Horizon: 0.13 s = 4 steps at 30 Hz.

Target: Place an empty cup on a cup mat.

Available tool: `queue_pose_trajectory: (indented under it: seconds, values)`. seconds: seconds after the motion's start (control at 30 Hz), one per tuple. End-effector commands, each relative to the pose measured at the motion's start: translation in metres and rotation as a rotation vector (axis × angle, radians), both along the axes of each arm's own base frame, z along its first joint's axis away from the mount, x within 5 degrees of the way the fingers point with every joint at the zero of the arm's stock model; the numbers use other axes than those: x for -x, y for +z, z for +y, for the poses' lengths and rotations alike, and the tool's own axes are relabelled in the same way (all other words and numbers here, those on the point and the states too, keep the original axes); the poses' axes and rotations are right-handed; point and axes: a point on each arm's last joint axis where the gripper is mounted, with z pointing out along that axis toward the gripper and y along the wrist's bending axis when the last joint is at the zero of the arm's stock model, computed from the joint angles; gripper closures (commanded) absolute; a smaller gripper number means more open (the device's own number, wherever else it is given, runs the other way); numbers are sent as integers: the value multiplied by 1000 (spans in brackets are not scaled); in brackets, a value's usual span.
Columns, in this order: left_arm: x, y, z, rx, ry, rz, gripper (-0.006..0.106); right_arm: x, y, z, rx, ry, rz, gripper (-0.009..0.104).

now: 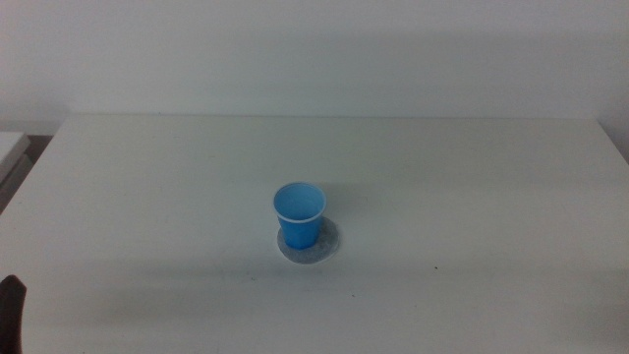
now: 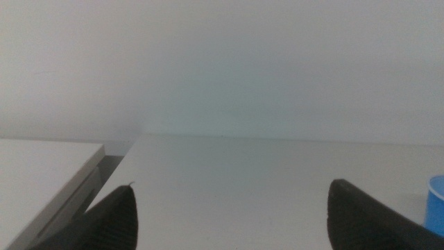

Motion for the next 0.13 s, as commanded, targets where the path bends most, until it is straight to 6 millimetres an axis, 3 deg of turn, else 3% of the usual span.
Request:
queue_pose_trajectory:
  seconds: [0.0,0.1]
  values:
    - [0,2,0,-14,3,-18,7,0,0,0,7,2,-8,2]
    - [0,2,0,-14,3,-20,7,0,0,0,7,2,-8,2]
